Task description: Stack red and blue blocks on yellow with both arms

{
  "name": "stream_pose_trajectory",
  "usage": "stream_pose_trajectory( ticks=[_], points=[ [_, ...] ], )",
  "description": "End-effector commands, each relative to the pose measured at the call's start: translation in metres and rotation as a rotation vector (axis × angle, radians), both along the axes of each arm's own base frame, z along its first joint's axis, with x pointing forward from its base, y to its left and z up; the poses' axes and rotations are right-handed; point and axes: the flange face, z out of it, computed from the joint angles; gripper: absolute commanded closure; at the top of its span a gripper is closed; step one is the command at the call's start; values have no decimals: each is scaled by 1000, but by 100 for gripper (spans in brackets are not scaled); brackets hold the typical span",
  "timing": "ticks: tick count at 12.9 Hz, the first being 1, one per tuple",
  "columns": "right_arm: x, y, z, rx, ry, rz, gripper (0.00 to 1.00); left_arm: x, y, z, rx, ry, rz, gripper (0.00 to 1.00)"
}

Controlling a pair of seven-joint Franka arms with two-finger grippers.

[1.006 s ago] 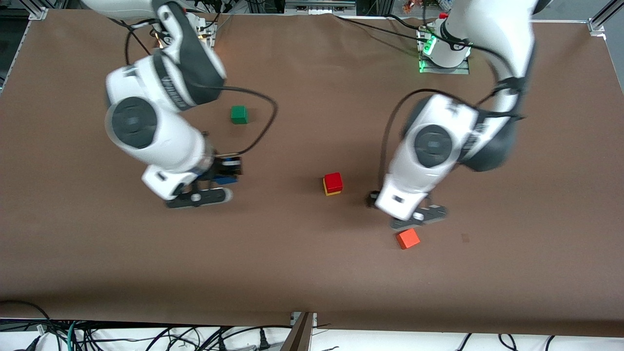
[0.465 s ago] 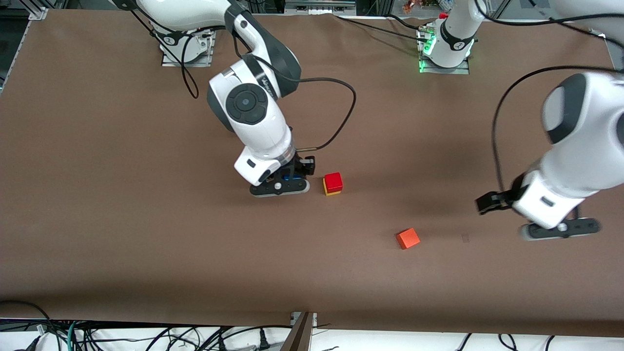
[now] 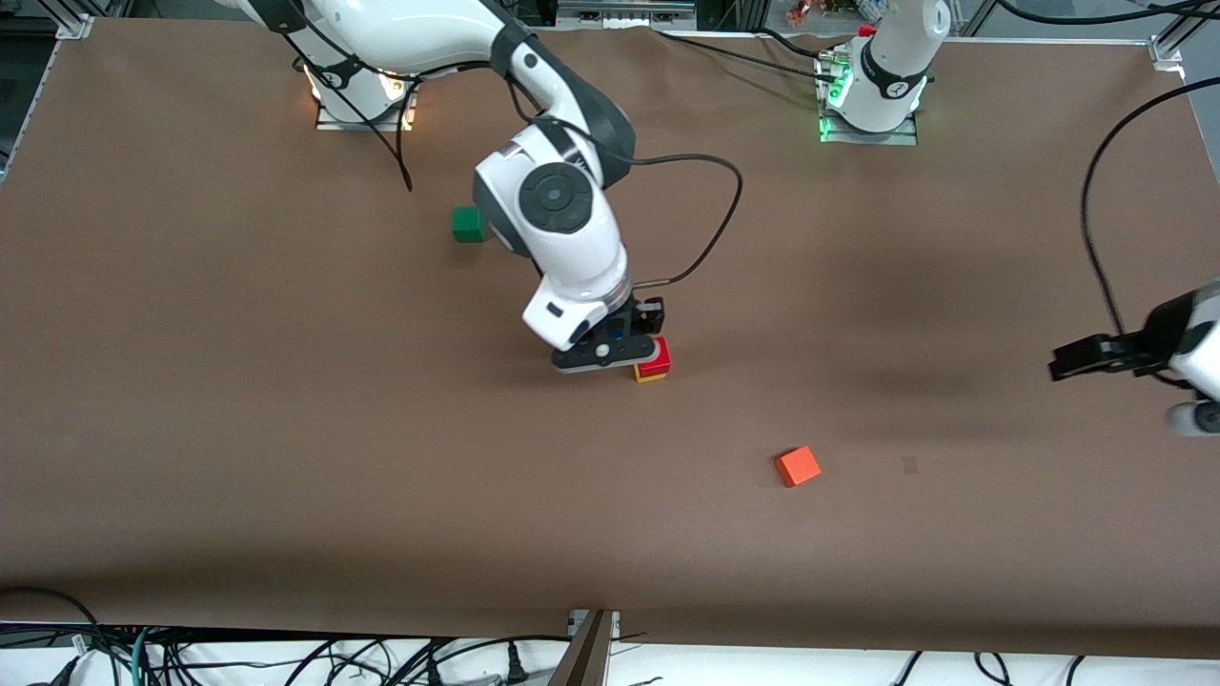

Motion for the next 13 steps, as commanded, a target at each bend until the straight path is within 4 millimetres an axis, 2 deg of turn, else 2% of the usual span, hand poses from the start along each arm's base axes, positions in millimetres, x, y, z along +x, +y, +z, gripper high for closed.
stream_pose_trajectory(
  ticks=[1, 3, 6, 8, 10, 11, 13],
  points=[
    [11, 3, -10, 36, -44, -27, 71, -36, -3, 12, -5, 34, -12, 0],
    [8, 8, -27, 30, -24, -63, 71, -53, -4, 10, -22, 50, 3, 0],
    [5, 9, -34, 16, -3, -68, 71, -70, -8, 5, -29, 45, 10, 0],
    [-1, 19, -42, 25, -12, -67, 71, -69, -10, 7, -26, 30, 9, 0],
    [0, 22, -46, 42, -27, -67, 71, -75, -20, 20, -11, 10, -10, 0],
    [-3, 27, -49, 46, -32, -62, 71, -77, -27, 19, -10, 18, -24, 0],
    [-8, 34, -58, 50, -38, -56, 71, -78, -29, 14, -11, 31, -34, 0]
  ],
)
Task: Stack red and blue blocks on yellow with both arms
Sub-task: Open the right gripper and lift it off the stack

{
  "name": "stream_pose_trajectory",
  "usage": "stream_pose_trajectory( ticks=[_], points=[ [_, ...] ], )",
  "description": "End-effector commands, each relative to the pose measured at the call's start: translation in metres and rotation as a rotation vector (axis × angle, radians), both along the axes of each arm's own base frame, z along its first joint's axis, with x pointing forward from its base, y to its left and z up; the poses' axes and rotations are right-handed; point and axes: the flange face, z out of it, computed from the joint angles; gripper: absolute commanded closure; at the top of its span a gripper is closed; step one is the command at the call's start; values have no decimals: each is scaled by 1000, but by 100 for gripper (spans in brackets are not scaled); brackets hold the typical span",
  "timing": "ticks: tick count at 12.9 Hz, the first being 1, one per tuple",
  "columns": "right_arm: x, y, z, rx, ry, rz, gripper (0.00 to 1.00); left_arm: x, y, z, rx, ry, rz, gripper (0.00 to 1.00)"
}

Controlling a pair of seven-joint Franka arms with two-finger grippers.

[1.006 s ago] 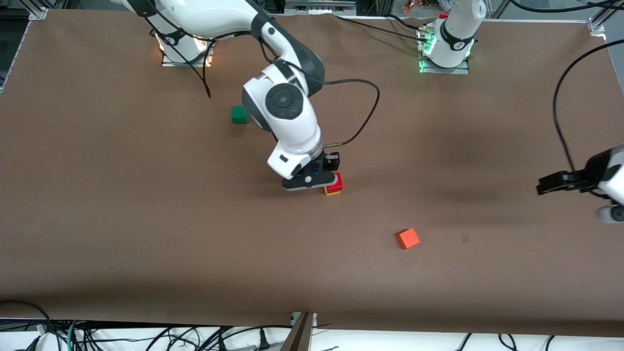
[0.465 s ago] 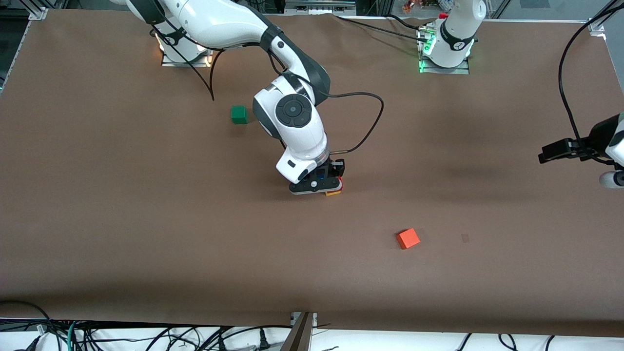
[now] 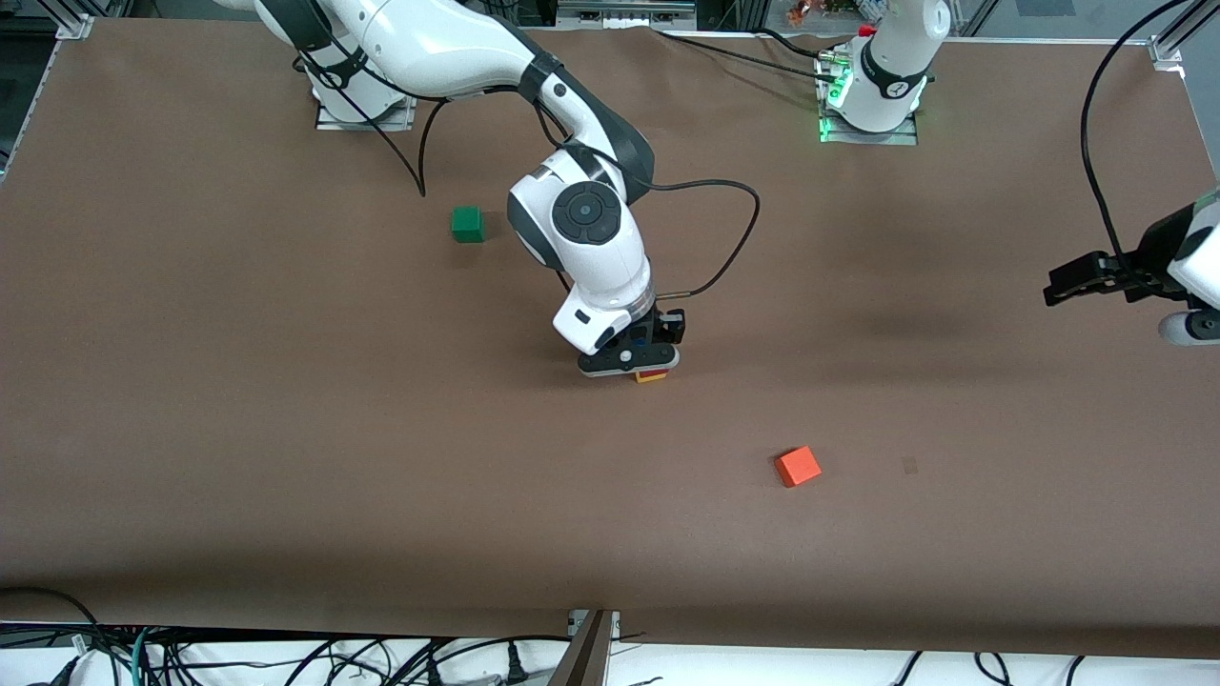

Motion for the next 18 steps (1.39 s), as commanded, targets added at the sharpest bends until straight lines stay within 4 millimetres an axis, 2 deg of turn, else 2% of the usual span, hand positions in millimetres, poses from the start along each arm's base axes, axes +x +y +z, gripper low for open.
stream_pose_trajectory(
  ticks=[1, 10, 14, 15, 16, 18],
  points=[
    [-5, 12, -5, 18, -17, -6, 71, -6, 6, -6, -9, 9, -6, 0],
    [-7, 14, -11, 6, -22, 6, 71, -1, 7, -6, -16, 4, -6, 0],
    [-7, 14, -21, -3, -16, 5, 67, -1, 6, -5, -14, 3, -7, 0],
    [-7, 14, -22, -4, -15, 5, 62, -1, 6, -5, -14, 3, -6, 0],
    [-7, 14, -21, -3, -16, 5, 52, -1, 6, -5, -14, 3, -7, 0],
    [-7, 13, -19, -5, -16, 3, 7, -1, 6, -5, -14, 3, -6, 0]
  ],
)
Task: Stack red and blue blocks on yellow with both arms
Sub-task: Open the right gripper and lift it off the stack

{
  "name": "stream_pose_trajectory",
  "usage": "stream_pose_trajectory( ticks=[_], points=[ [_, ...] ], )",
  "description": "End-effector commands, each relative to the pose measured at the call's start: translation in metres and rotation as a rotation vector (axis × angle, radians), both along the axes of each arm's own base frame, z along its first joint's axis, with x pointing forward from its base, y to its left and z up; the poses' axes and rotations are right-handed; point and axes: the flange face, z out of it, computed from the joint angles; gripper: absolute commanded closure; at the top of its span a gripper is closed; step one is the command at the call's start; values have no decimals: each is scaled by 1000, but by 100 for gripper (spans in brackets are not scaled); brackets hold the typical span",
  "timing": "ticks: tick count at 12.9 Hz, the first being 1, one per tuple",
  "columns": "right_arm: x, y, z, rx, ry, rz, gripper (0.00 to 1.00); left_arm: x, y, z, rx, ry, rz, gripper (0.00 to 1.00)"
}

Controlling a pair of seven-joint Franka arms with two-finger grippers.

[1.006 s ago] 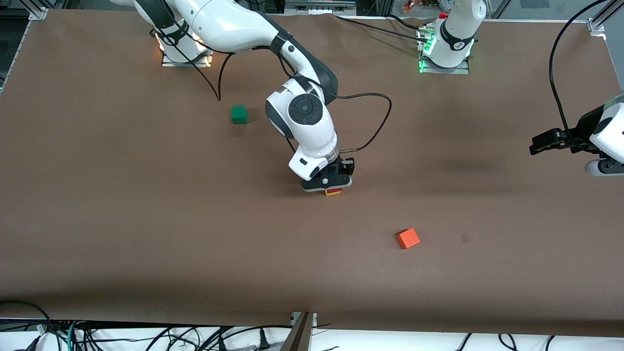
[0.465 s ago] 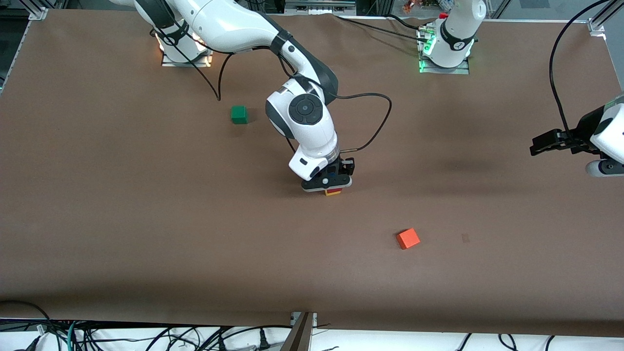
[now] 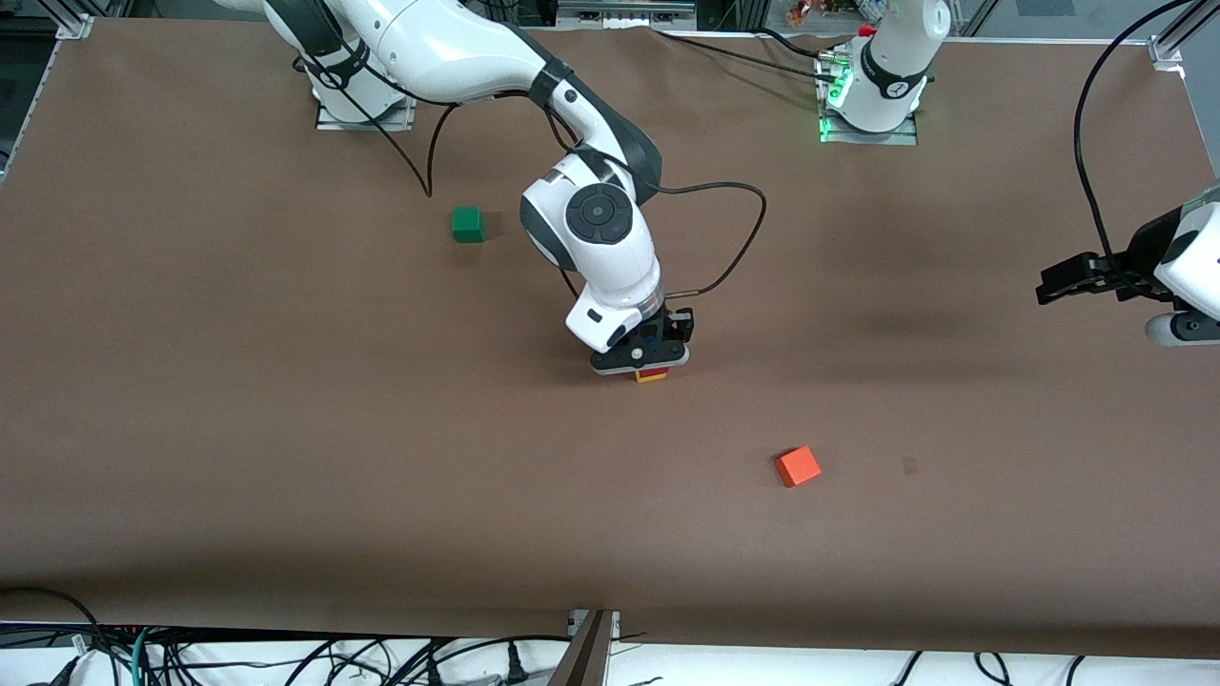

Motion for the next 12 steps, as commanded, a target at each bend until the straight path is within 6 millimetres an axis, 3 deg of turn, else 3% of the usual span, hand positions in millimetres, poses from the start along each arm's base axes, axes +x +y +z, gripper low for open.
stream_pose_trajectory(
  ticks=[1, 5, 9, 10, 12],
  points=[
    [0, 3, 0, -7, -13, -8, 0, -1, 1, 6, -14, -16, -14, 0],
    [0, -2, 14, -21, 3, -10, 0, 0, -1, 4, -16, -13, -12, 0],
    [19, -34, 69, -16, 5, -44, 0, 6, 0, 7, -16, -25, -14, 0],
    [27, -50, 95, 0, -9, -61, 0, 6, 0, 8, -15, -27, -14, 0],
    [47, -109, 129, -59, 62, -88, 0, 6, 0, 8, -15, -27, -15, 0]
  ],
)
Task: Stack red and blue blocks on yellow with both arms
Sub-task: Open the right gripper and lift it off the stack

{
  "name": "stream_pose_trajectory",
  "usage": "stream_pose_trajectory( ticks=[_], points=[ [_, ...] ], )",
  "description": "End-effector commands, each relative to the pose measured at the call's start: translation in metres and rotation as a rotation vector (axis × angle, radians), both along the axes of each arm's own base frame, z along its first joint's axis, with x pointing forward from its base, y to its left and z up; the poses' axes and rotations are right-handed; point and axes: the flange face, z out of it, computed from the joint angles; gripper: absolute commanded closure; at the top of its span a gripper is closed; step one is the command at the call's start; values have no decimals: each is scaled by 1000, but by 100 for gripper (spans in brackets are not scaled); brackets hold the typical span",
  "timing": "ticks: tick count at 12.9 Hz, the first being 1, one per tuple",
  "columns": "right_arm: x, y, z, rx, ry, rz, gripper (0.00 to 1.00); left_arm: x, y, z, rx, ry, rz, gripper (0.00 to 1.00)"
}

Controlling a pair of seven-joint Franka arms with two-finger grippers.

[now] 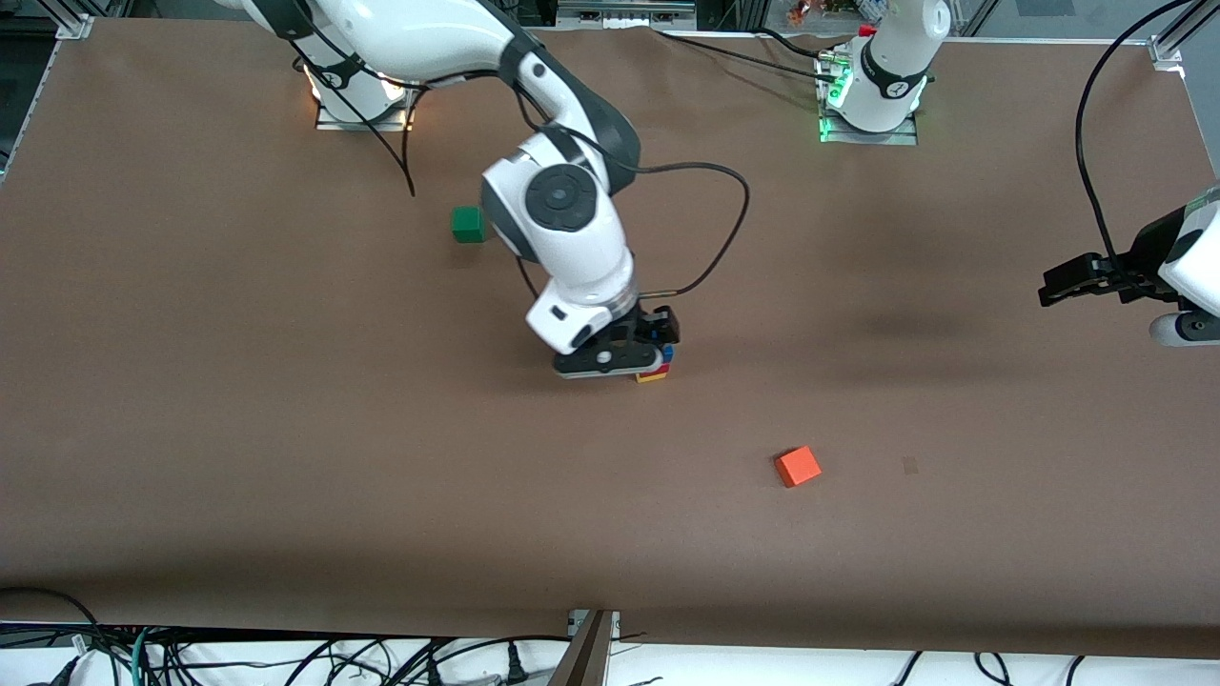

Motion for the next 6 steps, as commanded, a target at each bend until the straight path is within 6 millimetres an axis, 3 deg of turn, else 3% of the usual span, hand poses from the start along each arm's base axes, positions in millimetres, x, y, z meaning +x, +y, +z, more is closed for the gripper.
stream_pose_trajectory(
  ticks=[1, 3, 6],
  points=[
    [15, -73, 52, -54, 89, -23, 0, 4, 0, 5, -15, -12, -15, 0],
    [5, -118, 90, -64, 127, -56, 0, 4, -1, 5, -17, -12, -15, 0],
    [-21, -229, 147, -36, 131, -47, 0, 4, -1, 5, -17, -12, -13, 0]
  ],
)
